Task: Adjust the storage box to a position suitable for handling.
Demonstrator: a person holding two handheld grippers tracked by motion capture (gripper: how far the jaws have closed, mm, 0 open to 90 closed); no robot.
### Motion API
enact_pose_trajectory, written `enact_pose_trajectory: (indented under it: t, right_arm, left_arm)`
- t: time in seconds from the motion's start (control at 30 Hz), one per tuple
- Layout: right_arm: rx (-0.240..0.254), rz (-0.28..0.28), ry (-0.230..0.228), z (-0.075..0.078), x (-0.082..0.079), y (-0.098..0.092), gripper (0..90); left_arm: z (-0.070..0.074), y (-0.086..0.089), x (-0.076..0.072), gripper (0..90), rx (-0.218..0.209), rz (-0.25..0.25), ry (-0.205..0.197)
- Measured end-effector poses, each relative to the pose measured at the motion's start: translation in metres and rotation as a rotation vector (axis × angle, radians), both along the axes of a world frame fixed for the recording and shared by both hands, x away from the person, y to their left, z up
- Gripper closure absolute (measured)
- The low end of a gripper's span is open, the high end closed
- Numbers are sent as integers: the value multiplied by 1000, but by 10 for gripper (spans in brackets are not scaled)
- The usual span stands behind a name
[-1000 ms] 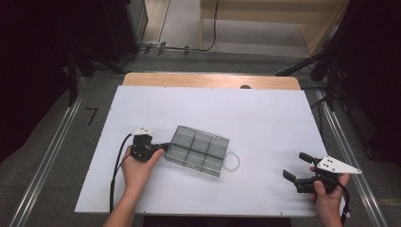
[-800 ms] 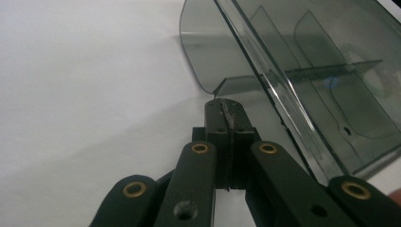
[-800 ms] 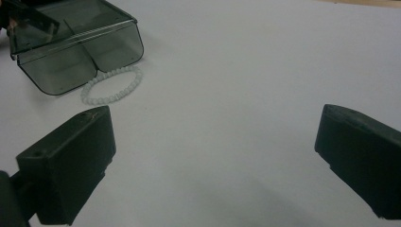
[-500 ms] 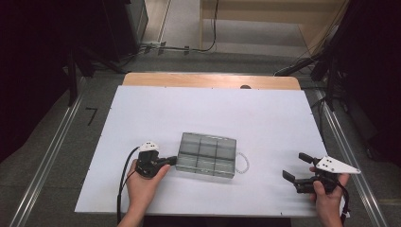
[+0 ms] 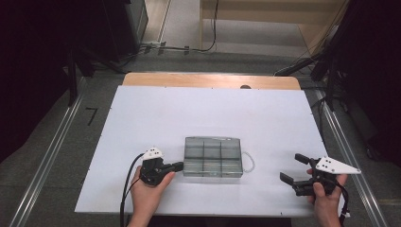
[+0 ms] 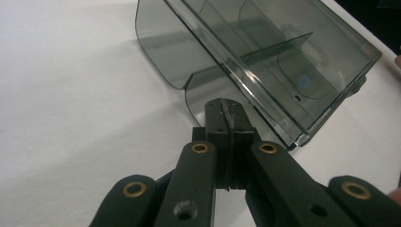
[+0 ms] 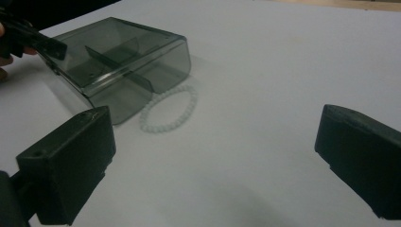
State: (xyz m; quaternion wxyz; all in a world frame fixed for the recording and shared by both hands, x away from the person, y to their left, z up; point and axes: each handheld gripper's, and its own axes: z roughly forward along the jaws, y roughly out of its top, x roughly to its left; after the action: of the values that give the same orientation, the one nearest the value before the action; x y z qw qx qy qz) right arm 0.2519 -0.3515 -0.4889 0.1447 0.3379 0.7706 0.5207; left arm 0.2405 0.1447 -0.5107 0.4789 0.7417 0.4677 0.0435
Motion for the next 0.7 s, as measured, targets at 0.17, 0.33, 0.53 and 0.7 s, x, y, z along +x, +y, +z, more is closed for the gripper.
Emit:
enact_pose_trajectory:
  t: [0.17,0.33,0.53,0.7]
  right_arm:
    - [6,46,-2,9,-7,22,0]
    - [-5,81,6,15,-11,41,0]
    - [18,123,26,15,-14,53,0]
    - [-8,137,11,15,-17,59,19]
  left_arm:
    - [-3,-4,1,900,13,9,-10]
    - [1,-7,6,900,20,43,-60]
    - [0,-11,16,900,35,72,-68]
    - [0,-17,19,900,39,58,-81]
